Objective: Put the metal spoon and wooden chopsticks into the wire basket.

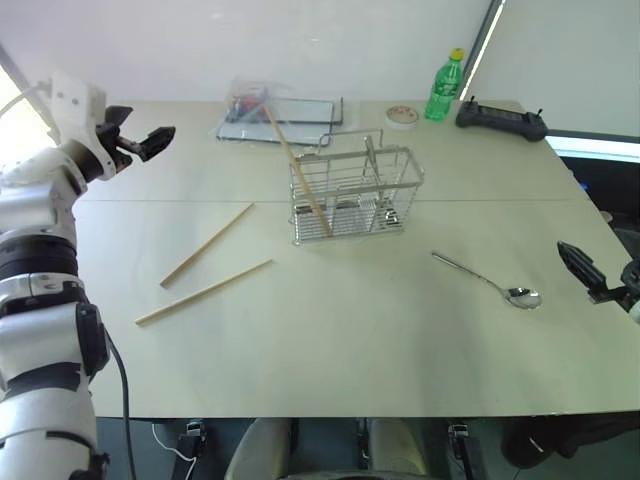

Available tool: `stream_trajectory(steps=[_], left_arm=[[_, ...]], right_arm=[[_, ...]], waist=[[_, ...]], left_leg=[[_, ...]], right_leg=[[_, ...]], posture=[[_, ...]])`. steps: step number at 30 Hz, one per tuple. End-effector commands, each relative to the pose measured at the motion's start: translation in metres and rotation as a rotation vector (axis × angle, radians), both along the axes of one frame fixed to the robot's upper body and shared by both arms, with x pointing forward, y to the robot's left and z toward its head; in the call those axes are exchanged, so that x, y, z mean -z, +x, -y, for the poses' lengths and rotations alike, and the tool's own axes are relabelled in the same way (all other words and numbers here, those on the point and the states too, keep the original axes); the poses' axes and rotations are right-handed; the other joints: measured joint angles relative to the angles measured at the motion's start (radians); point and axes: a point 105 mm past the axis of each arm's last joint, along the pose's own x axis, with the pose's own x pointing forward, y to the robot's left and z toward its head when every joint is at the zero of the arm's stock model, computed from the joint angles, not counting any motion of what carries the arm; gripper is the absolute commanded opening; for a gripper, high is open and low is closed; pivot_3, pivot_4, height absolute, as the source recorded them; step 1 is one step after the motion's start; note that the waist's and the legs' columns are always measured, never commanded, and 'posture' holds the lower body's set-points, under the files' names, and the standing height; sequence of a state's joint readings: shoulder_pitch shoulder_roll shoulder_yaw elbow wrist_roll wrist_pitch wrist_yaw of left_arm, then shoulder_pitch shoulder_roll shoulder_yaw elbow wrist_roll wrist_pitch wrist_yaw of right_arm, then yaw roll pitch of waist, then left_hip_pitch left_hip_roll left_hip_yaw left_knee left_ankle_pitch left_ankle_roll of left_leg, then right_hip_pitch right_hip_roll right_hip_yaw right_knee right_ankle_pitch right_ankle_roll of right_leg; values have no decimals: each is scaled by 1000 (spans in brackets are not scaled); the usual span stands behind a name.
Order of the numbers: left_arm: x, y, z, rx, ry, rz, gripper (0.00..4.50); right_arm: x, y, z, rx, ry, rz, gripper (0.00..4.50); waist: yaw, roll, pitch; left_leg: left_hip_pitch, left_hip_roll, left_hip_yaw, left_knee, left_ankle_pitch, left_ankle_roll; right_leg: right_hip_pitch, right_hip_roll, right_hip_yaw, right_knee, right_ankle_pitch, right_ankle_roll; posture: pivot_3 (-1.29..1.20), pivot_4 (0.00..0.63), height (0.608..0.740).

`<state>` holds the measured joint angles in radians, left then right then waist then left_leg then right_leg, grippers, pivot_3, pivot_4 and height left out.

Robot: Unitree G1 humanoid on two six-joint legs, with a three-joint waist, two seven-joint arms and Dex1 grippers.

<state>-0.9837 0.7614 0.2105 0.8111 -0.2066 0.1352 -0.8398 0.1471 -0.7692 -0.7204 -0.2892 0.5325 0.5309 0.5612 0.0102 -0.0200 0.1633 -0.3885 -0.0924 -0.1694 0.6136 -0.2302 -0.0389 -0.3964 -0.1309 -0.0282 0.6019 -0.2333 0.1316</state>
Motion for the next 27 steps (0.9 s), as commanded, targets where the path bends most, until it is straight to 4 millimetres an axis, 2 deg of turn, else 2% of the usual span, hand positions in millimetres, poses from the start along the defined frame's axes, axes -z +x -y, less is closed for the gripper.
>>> stream_trajectory(steps=[1,17,22,27], left_arm=[[-21,-5,2,13,56,78,4435],[-21,-5,7,42,7,51,4435],[-22,-5,17,81,2,51,4435],[-14,-11,31,159,5,18,4435]], right_arm=[[-11,-1,1,-1,-23,46,4500],[-9,0,3,0,-22,44,4500],[-9,6,5,-2,-26,38,4500],[-12,14,3,-30,-42,26,4500]], waist=[[0,0,0],[0,0,0],[-1,0,0],[-4,1,0]], left_leg=[[0,0,0,0,0,0],[1,0,0,1,0,0],[1,0,0,1,0,0],[1,0,0,1,0,0]], right_leg=[[0,0,0,0,0,0],[0,0,0,2,0,0],[0,0,0,2,0,0],[0,0,1,2,0,0]], posture=[[0,150,719],[0,150,719],[0,150,719],[0,150,719]])
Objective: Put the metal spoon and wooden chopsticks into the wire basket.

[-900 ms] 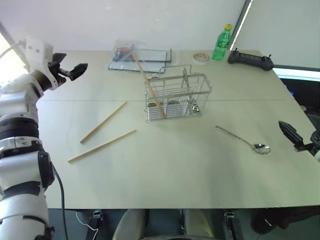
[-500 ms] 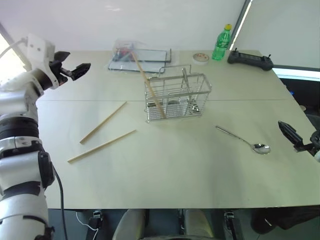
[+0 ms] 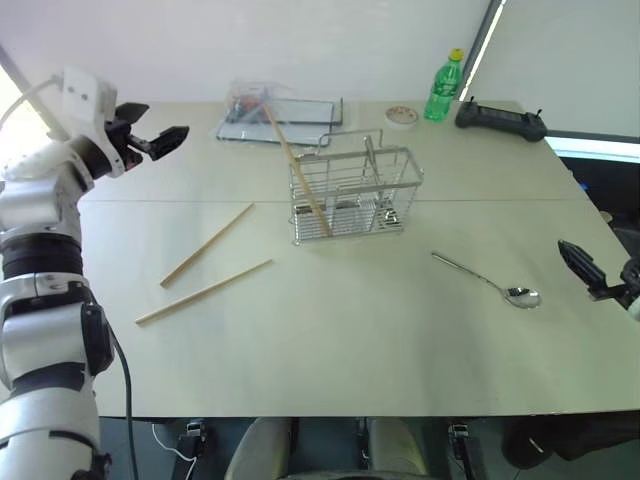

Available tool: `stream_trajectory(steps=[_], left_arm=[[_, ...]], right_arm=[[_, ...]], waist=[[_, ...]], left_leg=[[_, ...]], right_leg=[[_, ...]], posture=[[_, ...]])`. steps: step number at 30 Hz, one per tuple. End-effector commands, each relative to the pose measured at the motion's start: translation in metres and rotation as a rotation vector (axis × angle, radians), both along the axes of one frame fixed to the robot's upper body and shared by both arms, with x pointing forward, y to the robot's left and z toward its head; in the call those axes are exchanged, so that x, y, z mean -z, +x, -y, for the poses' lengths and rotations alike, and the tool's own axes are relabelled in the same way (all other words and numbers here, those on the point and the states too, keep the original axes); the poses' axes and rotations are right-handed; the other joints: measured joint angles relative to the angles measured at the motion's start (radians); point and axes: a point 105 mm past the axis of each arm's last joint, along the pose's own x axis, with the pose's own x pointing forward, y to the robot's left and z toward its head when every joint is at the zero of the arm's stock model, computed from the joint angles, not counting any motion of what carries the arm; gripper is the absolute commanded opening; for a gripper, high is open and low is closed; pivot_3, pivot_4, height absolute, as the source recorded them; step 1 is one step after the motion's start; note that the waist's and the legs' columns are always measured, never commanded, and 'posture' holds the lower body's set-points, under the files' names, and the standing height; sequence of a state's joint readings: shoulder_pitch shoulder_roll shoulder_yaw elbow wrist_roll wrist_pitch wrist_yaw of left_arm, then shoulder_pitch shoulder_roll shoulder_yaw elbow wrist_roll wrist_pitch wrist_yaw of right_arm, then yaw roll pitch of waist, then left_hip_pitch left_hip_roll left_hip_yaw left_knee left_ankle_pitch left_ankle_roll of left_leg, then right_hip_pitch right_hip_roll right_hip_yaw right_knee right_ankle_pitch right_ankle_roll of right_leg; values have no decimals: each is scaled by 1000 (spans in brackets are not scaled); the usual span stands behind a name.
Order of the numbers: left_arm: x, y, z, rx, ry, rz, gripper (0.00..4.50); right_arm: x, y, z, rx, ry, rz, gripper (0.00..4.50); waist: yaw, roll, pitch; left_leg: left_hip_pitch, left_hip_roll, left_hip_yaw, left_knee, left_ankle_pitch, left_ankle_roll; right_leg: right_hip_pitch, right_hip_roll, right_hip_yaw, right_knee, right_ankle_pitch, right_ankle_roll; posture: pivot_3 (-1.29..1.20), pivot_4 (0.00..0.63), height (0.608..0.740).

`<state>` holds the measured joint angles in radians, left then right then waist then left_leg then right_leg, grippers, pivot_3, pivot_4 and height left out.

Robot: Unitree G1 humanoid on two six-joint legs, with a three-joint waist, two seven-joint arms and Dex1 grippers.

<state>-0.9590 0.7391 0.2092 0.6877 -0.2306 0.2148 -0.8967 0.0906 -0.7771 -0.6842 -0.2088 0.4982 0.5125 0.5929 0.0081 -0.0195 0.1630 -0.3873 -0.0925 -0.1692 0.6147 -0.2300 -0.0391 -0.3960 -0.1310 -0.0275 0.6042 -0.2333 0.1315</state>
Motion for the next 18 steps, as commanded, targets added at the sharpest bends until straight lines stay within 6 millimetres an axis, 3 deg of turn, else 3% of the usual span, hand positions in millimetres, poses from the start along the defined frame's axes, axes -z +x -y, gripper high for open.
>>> stream_trajectory(steps=[1,5,8,10,18], left_arm=[[-7,-8,13,81,-12,8,4435],[8,-41,57,373,24,-103,4435],[33,-100,89,672,174,-261,4435],[36,-120,96,743,207,-307,4435],[24,-144,109,782,218,-287,4435]], right_arm=[[-18,6,-1,-28,-56,41,4500],[-21,20,-11,-120,-113,0,4500],[-19,36,-27,-265,-165,-81,4500],[-15,43,-30,-322,-195,-127,4500],[-1,57,-35,-429,-240,-222,4500]], waist=[[-3,0,0],[-15,0,0],[-33,3,0],[-39,4,1],[-18,4,2]], left_leg=[[0,0,0,0,0,0],[0,0,1,1,0,0],[1,1,3,-1,0,0],[3,1,8,-1,-1,1],[4,2,10,-1,-1,2]], right_leg=[[0,0,0,0,0,0],[0,0,1,1,0,0],[-1,0,3,1,0,0],[-1,-1,10,0,0,0],[0,2,13,0,-2,-4]], posture=[[0,150,719],[0,150,719],[0,150,719],[0,150,719],[0,150,719]])
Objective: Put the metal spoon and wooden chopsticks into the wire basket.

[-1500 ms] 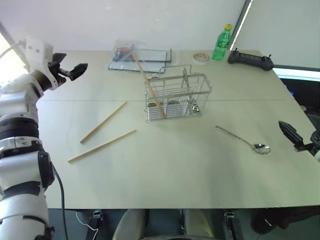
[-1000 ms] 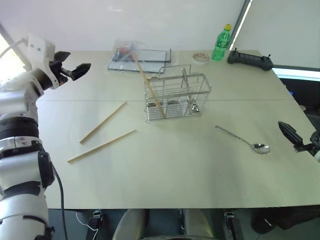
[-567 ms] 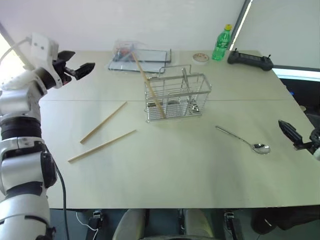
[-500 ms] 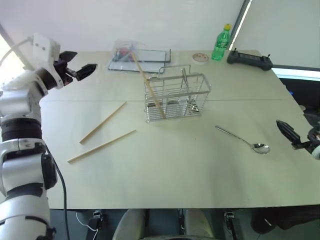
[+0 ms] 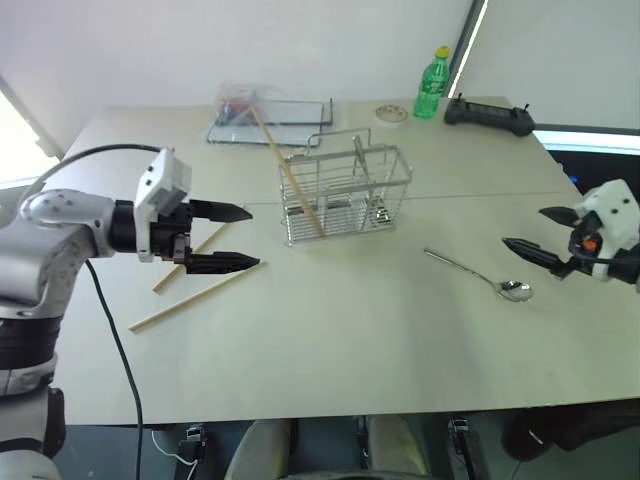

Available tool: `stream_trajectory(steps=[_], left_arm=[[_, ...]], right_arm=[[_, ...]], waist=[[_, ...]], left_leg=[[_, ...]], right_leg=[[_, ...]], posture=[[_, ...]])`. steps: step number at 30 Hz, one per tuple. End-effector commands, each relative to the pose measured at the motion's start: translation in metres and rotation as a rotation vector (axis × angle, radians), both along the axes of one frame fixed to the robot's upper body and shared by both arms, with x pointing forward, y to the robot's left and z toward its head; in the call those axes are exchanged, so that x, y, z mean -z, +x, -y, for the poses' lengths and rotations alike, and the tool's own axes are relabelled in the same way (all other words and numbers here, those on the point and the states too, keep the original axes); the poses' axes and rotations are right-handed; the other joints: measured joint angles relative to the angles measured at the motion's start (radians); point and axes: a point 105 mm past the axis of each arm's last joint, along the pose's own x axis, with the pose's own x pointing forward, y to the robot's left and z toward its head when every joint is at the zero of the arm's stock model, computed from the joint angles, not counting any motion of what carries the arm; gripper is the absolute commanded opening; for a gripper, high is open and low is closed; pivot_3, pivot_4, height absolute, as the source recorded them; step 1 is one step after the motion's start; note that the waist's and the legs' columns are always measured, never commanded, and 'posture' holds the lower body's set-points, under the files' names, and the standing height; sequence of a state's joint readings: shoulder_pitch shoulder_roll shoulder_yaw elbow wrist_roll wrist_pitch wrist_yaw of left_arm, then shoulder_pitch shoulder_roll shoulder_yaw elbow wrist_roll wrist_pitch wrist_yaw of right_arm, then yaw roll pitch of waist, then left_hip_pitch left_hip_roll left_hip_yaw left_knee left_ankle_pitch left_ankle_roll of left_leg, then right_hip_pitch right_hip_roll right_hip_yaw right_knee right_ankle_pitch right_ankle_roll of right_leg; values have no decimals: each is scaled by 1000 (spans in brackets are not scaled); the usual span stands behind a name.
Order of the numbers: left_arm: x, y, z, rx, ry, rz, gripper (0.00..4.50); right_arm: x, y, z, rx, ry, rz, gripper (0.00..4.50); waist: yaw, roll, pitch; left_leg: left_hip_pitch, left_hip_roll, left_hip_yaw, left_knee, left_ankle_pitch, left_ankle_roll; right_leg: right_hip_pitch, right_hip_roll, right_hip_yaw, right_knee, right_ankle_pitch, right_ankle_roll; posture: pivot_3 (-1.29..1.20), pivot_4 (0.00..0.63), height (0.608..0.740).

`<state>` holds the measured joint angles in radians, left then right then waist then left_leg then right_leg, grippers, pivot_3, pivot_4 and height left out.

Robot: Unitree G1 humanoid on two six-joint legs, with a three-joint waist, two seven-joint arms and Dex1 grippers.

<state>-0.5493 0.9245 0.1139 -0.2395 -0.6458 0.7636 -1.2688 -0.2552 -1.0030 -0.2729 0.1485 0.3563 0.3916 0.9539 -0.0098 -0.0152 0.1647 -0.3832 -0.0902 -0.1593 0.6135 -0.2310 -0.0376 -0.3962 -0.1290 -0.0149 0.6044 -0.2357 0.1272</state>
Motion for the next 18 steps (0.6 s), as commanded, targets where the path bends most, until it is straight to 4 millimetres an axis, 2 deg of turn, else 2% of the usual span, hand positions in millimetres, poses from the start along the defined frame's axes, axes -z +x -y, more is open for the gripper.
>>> stream_trajectory(steps=[1,7,13,18], left_arm=[[-10,-13,6,34,4,39,4435],[6,-28,19,108,47,-31,4435],[28,-30,36,171,84,-83,4435],[28,-30,46,200,64,-77,4435]], right_arm=[[-8,4,2,-28,-44,20,4500],[9,11,2,-73,-71,-54,4500],[25,13,-1,-130,-40,-161,4500],[34,13,-2,-135,-53,-210,4500]], waist=[[-1,0,0],[-4,0,0],[-2,0,0],[-3,0,0]], left_leg=[[0,0,0,0,0,0],[0,0,3,-1,0,1],[4,1,8,-1,-1,1],[5,1,12,-1,-2,3]], right_leg=[[0,0,0,0,0,0],[-1,0,3,-1,2,3],[1,0,6,-1,0,0],[0,0,9,-1,0,0]], posture=[[0,150,719],[0,150,719],[0,150,719],[0,150,719]])
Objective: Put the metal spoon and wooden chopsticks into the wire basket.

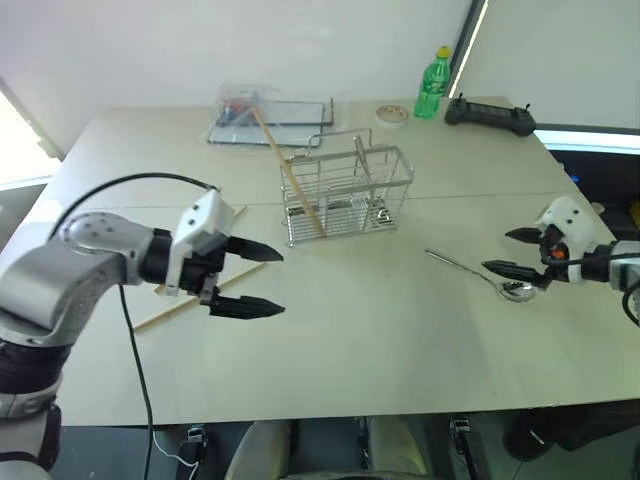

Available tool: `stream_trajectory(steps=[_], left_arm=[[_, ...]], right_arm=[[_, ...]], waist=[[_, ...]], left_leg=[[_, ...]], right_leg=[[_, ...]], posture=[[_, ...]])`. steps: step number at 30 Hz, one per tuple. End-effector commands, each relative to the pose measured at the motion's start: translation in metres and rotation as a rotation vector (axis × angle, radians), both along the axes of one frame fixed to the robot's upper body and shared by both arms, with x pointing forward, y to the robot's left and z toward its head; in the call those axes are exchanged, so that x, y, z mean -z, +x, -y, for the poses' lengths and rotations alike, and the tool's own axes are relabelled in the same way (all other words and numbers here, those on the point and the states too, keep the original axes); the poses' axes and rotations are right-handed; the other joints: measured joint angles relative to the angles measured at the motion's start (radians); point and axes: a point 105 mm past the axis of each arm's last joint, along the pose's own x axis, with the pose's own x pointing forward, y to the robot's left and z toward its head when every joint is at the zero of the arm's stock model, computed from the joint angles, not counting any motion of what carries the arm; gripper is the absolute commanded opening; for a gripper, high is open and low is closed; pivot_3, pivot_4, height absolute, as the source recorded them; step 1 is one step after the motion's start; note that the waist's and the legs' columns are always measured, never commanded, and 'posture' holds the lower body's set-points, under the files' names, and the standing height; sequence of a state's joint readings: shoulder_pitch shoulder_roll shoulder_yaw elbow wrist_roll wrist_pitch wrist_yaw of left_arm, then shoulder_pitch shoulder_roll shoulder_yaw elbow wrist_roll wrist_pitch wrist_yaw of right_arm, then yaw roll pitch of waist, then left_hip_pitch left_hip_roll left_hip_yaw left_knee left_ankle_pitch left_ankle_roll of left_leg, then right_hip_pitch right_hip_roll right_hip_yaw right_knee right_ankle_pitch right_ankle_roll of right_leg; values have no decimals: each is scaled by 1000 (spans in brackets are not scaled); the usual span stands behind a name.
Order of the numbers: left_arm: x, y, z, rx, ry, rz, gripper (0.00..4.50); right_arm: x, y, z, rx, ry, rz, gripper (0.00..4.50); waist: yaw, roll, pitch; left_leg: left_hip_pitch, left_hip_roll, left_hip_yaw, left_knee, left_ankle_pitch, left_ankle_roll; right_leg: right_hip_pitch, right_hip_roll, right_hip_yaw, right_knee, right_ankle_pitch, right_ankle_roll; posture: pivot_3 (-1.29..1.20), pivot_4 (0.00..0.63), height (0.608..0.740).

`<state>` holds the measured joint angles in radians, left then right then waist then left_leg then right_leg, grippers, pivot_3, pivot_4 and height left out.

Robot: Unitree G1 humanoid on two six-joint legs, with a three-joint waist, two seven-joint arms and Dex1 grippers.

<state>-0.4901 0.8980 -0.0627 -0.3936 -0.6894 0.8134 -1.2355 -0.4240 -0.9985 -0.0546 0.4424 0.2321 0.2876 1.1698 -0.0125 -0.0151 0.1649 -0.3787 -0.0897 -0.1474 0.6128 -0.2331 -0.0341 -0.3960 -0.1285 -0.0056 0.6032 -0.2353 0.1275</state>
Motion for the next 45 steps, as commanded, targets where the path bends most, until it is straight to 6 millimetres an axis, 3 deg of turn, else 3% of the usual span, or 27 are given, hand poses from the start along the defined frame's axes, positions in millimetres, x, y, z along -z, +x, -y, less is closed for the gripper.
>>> stream_trajectory(steps=[1,6,14,22,25,32,45], left_arm=[[-15,0,6,25,-26,68,4435],[-18,2,5,10,-34,75,4435],[-9,4,3,16,2,80,4435],[-15,8,4,6,-15,100,4435],[-15,8,3,6,-12,102,4500],[-18,9,3,2,-15,111,4500],[-23,15,5,-13,-35,135,4500]], right_arm=[[-9,6,1,4,-11,24,4500],[-6,9,-1,2,-7,0,4500],[9,1,-15,-95,-35,-84,4500],[28,3,-14,-97,-74,-114,4500],[31,2,-17,-106,-70,-130,3655],[32,3,-17,-97,-58,-139,113],[26,6,-13,-85,-96,-84,45]], waist=[[0,0,0],[-2,0,0],[0,0,0],[0,0,0],[-1,0,0],[-1,0,0],[-1,-1,0]], left_leg=[[0,0,1,0,0,0],[3,1,4,-1,-1,1],[3,1,5,0,-1,2],[3,1,5,0,-1,2],[3,1,5,0,-1,2],[3,1,5,0,-1,2],[4,1,5,0,-1,2]], right_leg=[[0,0,0,0,0,0],[1,0,2,0,0,0],[1,0,3,0,0,0],[1,0,3,0,0,0],[1,0,3,0,0,0],[1,0,3,0,0,0],[2,0,3,0,0,0]], posture=[[0,150,719],[0,150,719],[0,150,719],[0,150,719],[0,150,719],[0,150,719],[0,150,719]])
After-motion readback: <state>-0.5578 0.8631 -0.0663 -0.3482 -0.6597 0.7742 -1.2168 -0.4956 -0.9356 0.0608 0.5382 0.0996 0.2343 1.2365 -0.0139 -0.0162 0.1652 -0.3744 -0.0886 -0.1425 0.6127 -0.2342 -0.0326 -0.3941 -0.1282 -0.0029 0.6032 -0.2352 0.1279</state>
